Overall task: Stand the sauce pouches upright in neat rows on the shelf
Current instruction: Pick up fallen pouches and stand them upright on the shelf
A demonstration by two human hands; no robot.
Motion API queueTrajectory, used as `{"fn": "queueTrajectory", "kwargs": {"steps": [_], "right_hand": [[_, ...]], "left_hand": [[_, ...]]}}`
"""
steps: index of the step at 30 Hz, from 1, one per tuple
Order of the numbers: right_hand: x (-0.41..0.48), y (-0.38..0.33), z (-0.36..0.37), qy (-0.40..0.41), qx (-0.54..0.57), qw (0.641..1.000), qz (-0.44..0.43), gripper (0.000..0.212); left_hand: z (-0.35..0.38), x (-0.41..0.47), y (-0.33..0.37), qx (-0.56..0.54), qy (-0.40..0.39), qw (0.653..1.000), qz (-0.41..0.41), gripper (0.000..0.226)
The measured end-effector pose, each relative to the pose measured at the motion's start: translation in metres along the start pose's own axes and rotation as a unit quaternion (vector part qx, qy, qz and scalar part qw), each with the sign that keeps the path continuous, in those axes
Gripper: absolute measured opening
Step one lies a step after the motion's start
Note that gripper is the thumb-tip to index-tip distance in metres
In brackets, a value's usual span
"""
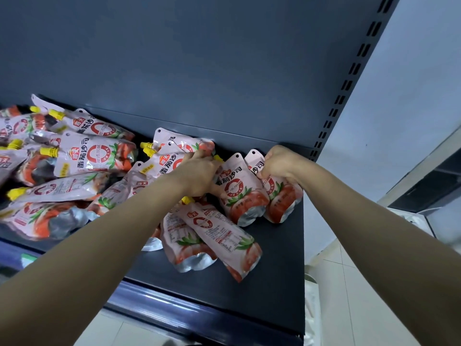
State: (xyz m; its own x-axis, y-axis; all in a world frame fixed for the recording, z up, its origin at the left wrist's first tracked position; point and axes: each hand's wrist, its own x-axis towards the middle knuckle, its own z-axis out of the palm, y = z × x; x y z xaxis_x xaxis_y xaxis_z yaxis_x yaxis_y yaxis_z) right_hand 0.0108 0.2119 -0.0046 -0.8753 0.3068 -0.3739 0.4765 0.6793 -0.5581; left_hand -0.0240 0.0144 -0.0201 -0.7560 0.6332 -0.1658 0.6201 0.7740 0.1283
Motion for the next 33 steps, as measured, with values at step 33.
{"fn": "queueTrajectory", "kwargs": {"steps": [33], "right_hand": [[-0.027,-0.011,-0.037,0.194,0.28,0.935,-0.099,0.024]], "left_hand": [[-0.063,0.001,0.033,-0.37,0.106,0.923,-0.003,0.017]]}}
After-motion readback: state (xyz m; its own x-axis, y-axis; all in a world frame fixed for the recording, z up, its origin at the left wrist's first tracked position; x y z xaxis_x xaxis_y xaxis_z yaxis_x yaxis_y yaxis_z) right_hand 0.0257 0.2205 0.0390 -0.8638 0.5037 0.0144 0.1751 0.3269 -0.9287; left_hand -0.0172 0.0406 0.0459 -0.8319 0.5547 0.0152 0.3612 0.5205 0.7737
